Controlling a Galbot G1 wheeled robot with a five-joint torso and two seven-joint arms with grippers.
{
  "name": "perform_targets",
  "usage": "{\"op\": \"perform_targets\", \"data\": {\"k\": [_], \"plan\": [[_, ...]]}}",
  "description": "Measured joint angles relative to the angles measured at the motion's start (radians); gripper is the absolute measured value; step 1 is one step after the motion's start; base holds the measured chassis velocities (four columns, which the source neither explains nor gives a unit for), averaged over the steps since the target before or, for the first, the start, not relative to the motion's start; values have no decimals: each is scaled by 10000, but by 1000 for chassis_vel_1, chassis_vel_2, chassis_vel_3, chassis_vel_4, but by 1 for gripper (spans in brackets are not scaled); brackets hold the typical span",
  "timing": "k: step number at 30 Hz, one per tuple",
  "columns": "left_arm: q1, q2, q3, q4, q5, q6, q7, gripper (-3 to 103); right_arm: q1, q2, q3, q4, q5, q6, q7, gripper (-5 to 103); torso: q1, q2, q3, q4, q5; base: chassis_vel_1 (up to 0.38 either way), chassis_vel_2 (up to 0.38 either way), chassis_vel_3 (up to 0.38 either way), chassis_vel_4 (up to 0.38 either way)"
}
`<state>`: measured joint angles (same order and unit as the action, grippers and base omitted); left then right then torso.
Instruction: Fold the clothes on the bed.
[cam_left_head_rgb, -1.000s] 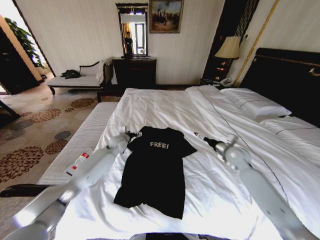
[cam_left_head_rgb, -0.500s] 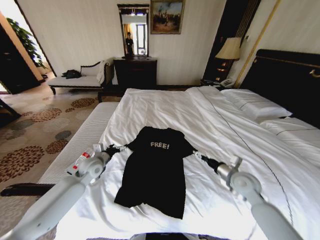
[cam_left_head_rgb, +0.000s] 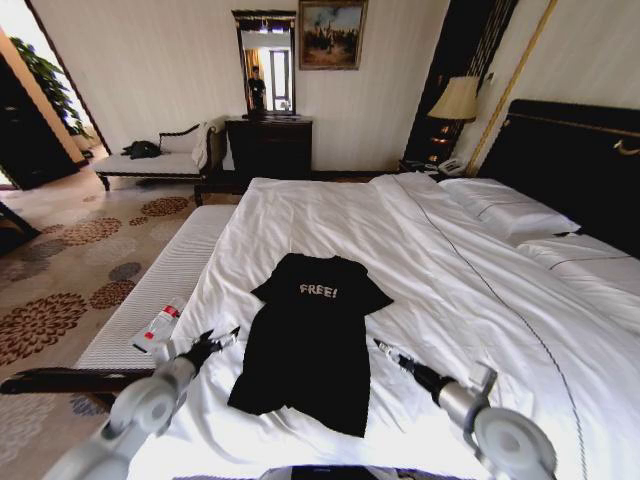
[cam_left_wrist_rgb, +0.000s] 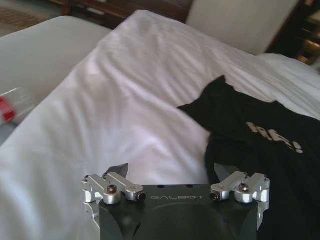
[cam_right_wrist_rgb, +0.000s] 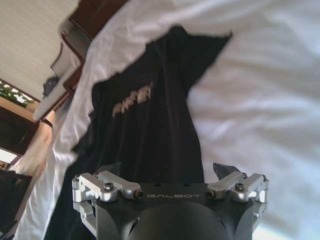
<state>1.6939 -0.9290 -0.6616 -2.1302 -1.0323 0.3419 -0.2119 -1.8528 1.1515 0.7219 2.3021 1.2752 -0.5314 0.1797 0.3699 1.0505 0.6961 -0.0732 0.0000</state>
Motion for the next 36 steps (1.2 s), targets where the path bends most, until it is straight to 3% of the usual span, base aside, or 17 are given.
{"op": "perform_targets", "data": {"k": [3, 8, 18, 36], "plan": [[1361, -508, -843, -321, 42, -164, 430, 98, -607, 445, -181, 75, -398, 37, -218, 100, 0, 0, -1, -2, 0, 0, 0, 0, 0], [2578, -947, -1390, -612, 57, -387, 818, 98, -1081, 821, -285, 27, -434, -25, -228, 100, -2, 0, -2, 3, 1, 0, 0, 0, 0], [2859, -1088, -1178, -647, 93, -444, 895, 98, -1755, 1025, -470, -87, -720, -289, -296, 100, 0, 0, 0, 0, 1, 0, 0, 0, 0], [2977, -895, 247, -539, 159, -38, 1084, 94, -2055, 1469, -686, -534, -1334, -304, -374, 100, 0, -1, 1, 0, 1, 0, 0, 0, 0]]}}
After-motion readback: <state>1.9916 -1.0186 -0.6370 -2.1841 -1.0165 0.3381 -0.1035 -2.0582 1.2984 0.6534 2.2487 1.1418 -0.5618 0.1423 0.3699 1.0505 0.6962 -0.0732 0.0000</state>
